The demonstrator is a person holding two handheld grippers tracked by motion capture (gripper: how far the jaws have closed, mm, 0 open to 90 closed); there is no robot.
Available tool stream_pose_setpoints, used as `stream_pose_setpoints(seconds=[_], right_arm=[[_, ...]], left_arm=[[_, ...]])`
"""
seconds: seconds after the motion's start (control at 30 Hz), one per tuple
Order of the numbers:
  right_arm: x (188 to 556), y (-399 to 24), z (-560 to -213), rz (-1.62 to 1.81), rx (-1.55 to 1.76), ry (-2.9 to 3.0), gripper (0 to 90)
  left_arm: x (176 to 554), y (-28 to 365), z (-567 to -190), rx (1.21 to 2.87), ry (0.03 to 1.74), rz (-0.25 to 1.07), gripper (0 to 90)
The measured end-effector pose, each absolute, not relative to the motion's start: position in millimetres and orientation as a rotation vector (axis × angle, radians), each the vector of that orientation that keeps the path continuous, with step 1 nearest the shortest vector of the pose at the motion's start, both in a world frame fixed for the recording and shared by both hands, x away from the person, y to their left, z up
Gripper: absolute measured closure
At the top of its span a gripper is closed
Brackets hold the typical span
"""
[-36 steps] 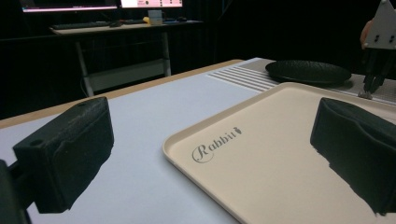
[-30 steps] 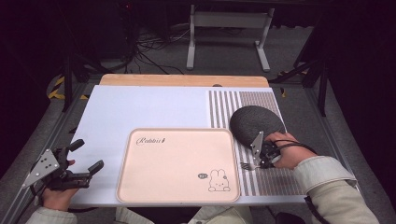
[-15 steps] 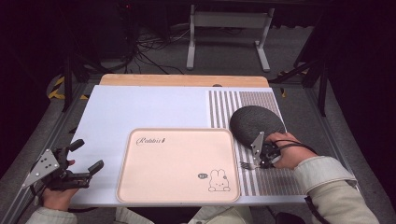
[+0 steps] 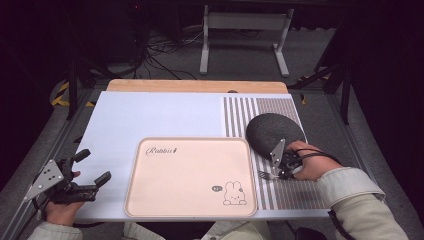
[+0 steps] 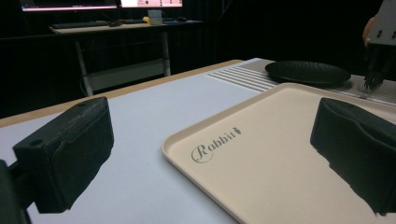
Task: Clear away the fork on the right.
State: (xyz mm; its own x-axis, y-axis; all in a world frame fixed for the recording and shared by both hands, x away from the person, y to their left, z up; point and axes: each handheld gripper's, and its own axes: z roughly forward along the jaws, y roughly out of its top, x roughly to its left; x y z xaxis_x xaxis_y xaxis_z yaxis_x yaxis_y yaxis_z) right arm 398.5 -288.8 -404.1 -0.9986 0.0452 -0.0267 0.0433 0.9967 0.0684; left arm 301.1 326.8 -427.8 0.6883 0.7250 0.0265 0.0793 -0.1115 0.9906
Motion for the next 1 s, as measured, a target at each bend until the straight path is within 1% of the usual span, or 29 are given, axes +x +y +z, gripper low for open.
stream_pose_setpoints(seconds=[0.3,0.83,1.0], right_arm=[[395,-291,-382,0.231,0.13,3.062,86.4],[387,-282,-347,0.428,0.197,2.957,86.4],[384,-278,-336,0.552,0.213,2.925,86.4]], left_arm=[[301,327,-428,1.613,0.67,0.622,0.3],[301,327,-428,1.611,0.669,0.626,0.2],[301,327,-428,1.612,0.669,0.625,0.2]])
